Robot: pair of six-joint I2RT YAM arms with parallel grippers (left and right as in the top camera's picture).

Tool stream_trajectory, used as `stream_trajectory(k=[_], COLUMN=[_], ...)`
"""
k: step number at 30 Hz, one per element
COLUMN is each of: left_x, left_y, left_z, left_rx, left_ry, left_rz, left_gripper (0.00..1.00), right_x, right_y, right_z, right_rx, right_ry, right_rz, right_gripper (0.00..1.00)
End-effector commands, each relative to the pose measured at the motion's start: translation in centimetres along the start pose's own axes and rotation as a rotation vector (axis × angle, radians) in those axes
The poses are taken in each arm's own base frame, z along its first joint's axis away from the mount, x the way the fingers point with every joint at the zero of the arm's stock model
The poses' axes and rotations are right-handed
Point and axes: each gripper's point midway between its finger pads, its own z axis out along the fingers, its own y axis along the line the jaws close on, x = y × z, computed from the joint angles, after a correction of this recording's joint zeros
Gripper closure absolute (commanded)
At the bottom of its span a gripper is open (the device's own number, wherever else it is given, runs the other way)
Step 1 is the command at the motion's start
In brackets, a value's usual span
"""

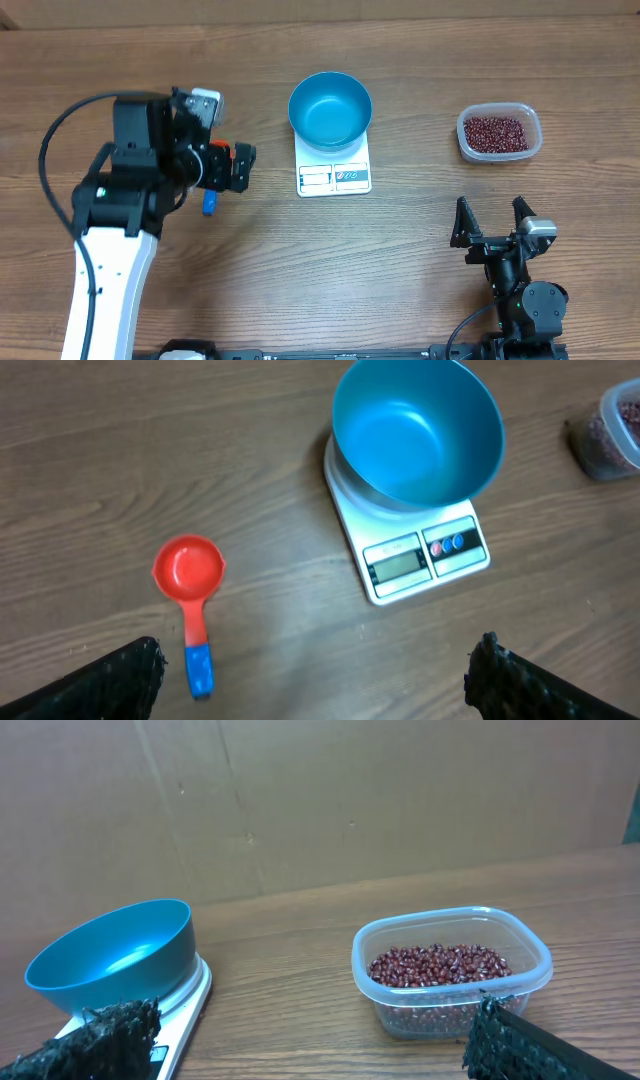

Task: Scoop item into bowl and weigh 150g on scale
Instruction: 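Move the left gripper over the red scoop beside the scale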

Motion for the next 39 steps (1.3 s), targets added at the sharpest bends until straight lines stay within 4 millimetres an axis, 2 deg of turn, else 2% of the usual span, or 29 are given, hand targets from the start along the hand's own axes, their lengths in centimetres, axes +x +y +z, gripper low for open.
stream_trajectory(k=[1,7,12,13,15,20,26,33,34,39], left_x=[-0.9,-1.2,-1.3,-1.3,-1.1,-0.5,0.5,-0.6,-0.7,1.4], left_y=[0.3,1.0,5.0,6.7,8.6,11.7,13.3,14.5,14.7,14.7], left_z=[0.5,1.6,2.6,2.8,3.2,5.4,9.3,12.3,12.8,15.0], left_rx=[0.0,-0.009,-0.065,-0.089,-0.113,-0.139,-0.13,-0.1,-0.092,-0.047], left_ry=[-0.006,-0.003,0.025,0.035,0.047,0.08,0.149,0.234,0.251,0.337], left_rz=[0.019,0.012,-0.097,-0.133,-0.174,-0.238,-0.251,-0.191,-0.174,-0.108], left_gripper=[0.0,0.0,0.0,0.0,0.0,0.02,0.15,0.25,0.3,0.38], right_x=[0.1,0.1,0.1,0.1,0.1,0.1,0.1,0.1,0.1,0.1], right_y=[0.1,0.1,0.1,0.1,0.1,0.1,0.1,0.1,0.1,0.1], right_z=[0.0,0.0,0.0,0.0,0.0,0.0,0.0,0.0,0.0,0.0], right_rx=[-0.005,-0.005,-0.005,-0.005,-0.005,-0.005,-0.005,-0.005,-0.005,-0.005], right_ry=[-0.006,-0.006,-0.006,-0.006,-0.006,-0.006,-0.006,-0.006,-0.006,-0.006], right_rz=[0.003,0.003,0.003,0.003,0.003,0.003,0.003,0.003,0.003,0.003], right_gripper=[0.0,0.0,0.0,0.0,0.0,0.0,0.0,0.0,0.0,0.0])
